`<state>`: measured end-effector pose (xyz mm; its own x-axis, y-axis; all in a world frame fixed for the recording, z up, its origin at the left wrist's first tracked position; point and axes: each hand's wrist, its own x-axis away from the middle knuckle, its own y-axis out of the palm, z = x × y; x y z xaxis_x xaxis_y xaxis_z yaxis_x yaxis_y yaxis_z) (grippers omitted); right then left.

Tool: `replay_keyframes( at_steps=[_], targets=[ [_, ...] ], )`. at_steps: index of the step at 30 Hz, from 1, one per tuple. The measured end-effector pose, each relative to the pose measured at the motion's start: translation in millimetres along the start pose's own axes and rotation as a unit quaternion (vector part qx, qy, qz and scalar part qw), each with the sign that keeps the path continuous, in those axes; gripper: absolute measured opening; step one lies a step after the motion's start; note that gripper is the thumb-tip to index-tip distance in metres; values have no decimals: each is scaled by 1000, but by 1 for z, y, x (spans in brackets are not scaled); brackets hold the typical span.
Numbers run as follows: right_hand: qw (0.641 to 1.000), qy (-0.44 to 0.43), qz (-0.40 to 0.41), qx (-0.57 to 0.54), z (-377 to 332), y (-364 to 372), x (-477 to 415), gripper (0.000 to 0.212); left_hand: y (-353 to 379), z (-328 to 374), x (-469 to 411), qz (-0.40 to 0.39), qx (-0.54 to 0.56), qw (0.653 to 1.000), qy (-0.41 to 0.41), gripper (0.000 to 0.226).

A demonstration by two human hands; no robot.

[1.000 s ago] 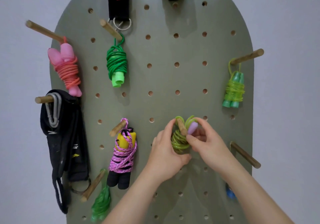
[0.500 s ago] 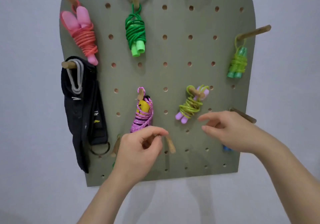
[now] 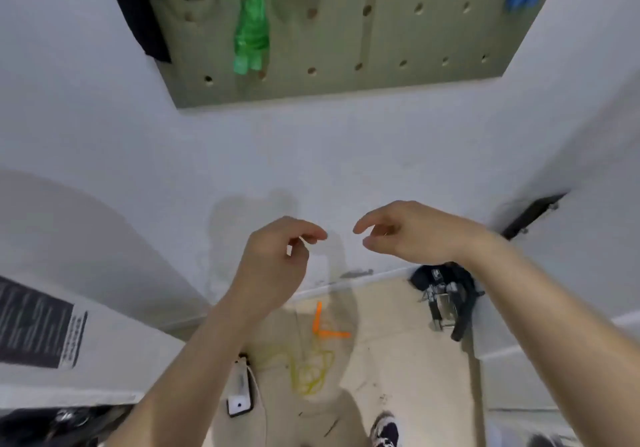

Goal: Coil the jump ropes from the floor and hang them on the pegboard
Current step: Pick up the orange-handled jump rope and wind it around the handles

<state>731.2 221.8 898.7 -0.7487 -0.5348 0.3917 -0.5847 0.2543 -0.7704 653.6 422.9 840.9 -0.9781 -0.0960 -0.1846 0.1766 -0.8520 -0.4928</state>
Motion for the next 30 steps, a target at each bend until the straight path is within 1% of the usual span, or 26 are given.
replay_keyframes(
  at_steps=[3,6,10,13,15,18,21,23,25,27,29,30],
  targets=[
    [998,41,-32,-42,32,71,-19,30,32,-61,27,-70,-31,993,-89,44],
    [989,83,-44,-115,72,153,-34,30,69,-129,62,-141,-67,973,-171,37],
    [959,149,-47,-236,133,277,-58,33,121,-229,111,-213,-147,946,-195,28],
    [908,220,-50,-353,184,378,-87,35,167,-322,142,-251,-263,916,-168,31],
    [856,281,-47,-432,218,442,-111,38,202,-386,163,-270,-320,896,-149,32],
    [774,346,-28,-530,273,534,-148,41,268,-481,187,-313,-332,880,-134,38],
    [707,390,-8,-590,319,622,-180,43,343,-573,207,-389,-315,854,-143,35],
    [682,404,-4,-609,346,675,-194,43,397,-625,223,-410,-327,838,-153,35],
    [658,413,-7,-630,366,714,-202,42,442,-668,236,-416,-318,834,-176,42],
    [644,418,-14,-641,383,740,-210,41,476,-704,245,-389,-337,836,-191,54],
    [638,426,-13,-641,398,752,-218,41,497,-724,251,-348,-419,825,-149,60],
    [630,433,-8,-645,403,754,-223,41,502,-728,250,-326,-439,827,-135,56]
  ],
)
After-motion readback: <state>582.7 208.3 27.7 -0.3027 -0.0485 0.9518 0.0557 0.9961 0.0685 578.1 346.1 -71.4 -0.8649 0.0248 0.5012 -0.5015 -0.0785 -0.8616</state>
